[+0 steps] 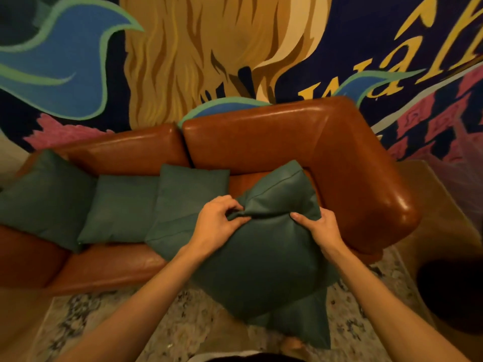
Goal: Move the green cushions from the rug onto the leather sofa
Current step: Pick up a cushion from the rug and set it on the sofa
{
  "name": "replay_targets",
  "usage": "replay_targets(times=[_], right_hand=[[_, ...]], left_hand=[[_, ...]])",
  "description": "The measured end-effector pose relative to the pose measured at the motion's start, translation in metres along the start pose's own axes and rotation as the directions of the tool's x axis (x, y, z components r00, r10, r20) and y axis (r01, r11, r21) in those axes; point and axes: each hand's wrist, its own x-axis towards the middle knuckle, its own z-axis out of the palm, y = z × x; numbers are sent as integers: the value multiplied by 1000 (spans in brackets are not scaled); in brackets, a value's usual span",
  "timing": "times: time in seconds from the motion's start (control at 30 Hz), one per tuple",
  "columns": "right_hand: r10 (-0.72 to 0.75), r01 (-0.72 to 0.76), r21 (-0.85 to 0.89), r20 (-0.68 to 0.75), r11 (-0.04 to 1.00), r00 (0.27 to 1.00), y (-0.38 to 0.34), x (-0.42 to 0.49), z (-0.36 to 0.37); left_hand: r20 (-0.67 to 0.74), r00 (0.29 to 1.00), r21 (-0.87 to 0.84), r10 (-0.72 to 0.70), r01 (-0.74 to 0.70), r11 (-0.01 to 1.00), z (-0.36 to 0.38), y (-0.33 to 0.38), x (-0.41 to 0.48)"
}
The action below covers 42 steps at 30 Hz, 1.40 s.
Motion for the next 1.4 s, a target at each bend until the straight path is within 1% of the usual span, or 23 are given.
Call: replay_targets(times=[0.1, 0.2, 0.23, 0.27, 0.3, 0.33, 0.37, 0.4, 0.43, 0.47, 0.53, 0.63, 0.7, 0.77, 0.9, 1.0, 1.03, 1.07, 1.13, 1.17, 1.23, 1.33, 1.4], right_hand=[[56, -51, 121, -42, 991, 998, -7, 10, -9], [102, -88, 194, -61, 977, 993, -11, 21, -17], [123, -104, 224, -74, 969, 990, -12, 25, -19], [144, -117, 251, -89, 961, 986, -13, 28, -22], [161, -126, 283, -106, 951, 981, -12, 33, -25], [176, -131, 316, -118, 940, 977, -11, 38, -28], [194, -140, 342, -130, 929, 972, -11, 41, -31], [210, -148, 363, -138, 920, 968, -11, 44, -31], [226, -159, 382, -137, 910, 964, -10, 46, -32], [248, -181, 395, -126, 901, 960, -7, 49, -33], [296, -233, 420, -89, 877, 951, 2, 53, -34], [357, -310, 429, -31, 849, 934, 16, 63, -26], [416, -360, 465, -20, 809, 909, 25, 72, -18], [480, -409, 499, -14, 764, 877, 32, 83, -9], [577, -455, 518, -94, 724, 811, 48, 109, 9], [588, -463, 467, -164, 753, 792, 38, 130, 40], [575, -452, 445, -190, 773, 796, 43, 144, 51], [559, -436, 429, -218, 791, 800, 44, 157, 59], [533, -429, 362, -266, 828, 803, 55, 183, 73], [520, -430, 324, -281, 843, 807, 60, 197, 79], [523, -449, 276, -333, 850, 785, 88, 234, 88], [527, -502, 166, -341, 849, 778, 110, 281, 108], [461, -463, 86, -360, 882, 811, 111, 308, 120]], left_hand=[[-35, 999, 51, -11, 13, 999, -8, 2, 15], [-72, 997, 122, 20, -11, 992, -27, -14, 22], [-123, 992, 149, -6, 25, 989, -32, -28, 22], [-190, 978, 135, -84, 110, 985, -35, -41, 20], [-251, 942, 51, -224, 244, 968, -35, -61, 15], [-269, 869, -129, -416, 396, 909, -33, -71, 10], [-203, 769, -348, -607, 522, 778, -26, -80, 3], [-73, 698, -496, -713, 595, 633, -17, -85, -2], [47, 675, -573, -736, 622, 534, -7, -90, -7], [128, 688, -585, -714, 634, 506, 4, -96, -11], [205, 726, -613, -656, 618, 492, 21, -107, -12], [318, 710, -679, -628, 633, 372, 19, -121, 2], [382, 706, -676, -596, 654, 340, 13, -128, 12], [421, 691, -669, -588, 674, 313, 6, -143, 16], [561, 644, -632, -520, 739, 234, 2, -179, 24], [626, 579, -592, -522, 789, 166, 17, -204, 38], [605, 556, -578, -570, 799, 167, 25, -213, 48], [548, 538, -551, -641, 808, 207, 30, -220, 58], [416, 533, -485, -737, 815, 316, 42, -235, 79], [354, 540, -463, -763, 810, 359, 44, -240, 88], [301, 551, -418, -779, 810, 411, 57, -265, 114], [255, 553, -422, -793, 802, 423, 76, -300, 146], [242, 544, -435, -803, 801, 411, 88, -324, 170]])
